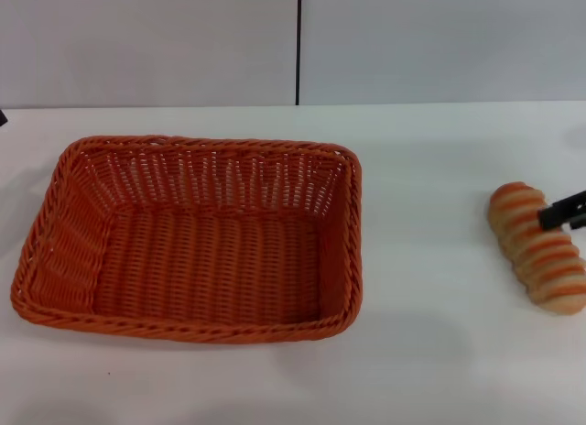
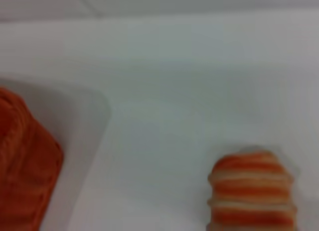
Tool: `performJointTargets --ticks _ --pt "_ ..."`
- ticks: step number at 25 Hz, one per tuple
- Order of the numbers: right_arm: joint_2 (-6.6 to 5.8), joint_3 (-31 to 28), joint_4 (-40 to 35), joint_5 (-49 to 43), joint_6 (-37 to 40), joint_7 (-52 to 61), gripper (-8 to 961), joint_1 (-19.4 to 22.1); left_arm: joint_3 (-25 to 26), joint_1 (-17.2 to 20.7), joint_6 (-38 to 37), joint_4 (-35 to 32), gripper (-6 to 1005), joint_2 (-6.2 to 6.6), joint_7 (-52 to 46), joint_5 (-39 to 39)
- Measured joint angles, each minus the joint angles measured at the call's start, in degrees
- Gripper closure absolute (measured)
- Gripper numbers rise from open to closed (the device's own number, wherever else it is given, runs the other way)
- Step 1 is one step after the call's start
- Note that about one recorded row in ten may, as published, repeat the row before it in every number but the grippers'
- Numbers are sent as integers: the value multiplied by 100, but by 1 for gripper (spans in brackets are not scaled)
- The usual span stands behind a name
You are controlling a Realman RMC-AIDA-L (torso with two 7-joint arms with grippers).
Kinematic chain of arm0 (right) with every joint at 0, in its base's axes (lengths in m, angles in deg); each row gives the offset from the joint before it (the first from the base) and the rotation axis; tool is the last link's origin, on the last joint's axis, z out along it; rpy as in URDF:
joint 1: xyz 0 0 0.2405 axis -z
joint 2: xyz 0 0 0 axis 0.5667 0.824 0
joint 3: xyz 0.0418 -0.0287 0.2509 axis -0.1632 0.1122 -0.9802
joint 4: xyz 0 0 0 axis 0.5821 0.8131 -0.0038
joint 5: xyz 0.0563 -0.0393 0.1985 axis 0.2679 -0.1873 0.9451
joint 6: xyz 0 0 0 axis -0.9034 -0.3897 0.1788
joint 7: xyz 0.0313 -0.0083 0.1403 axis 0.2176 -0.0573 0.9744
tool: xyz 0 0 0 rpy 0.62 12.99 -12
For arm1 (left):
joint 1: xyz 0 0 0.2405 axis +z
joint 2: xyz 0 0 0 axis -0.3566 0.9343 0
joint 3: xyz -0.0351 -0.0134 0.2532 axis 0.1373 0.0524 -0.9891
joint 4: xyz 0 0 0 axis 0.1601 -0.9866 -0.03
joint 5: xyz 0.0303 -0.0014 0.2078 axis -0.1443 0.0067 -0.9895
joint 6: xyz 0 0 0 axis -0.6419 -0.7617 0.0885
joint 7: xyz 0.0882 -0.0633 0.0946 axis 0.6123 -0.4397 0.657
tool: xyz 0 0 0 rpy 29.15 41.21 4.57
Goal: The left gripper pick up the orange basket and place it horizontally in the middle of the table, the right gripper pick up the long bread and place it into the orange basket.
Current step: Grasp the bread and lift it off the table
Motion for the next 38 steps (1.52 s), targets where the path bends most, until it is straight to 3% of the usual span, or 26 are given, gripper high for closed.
performJointTargets --ticks 10,17,20,33,38 --pt "-128 145 1112 -24 -845 -125 395 -88 -21 -24 0 51 391 3 90 9" --pt "-144 219 1450 -19 -1218 -172 396 -191 3 -41 1 167 391 7 93 11" --pt "-147 219 1462 -20 -1255 -183 397 -210 6 -43 -5 167 391 7 94 11" --pt "-102 174 1398 103 -1398 -334 590 -223 6 -69 32 166 392 3 100 10" --pt "-50 197 797 353 -1133 -323 639 -130 6 -83 36 166 393 3 100 11"
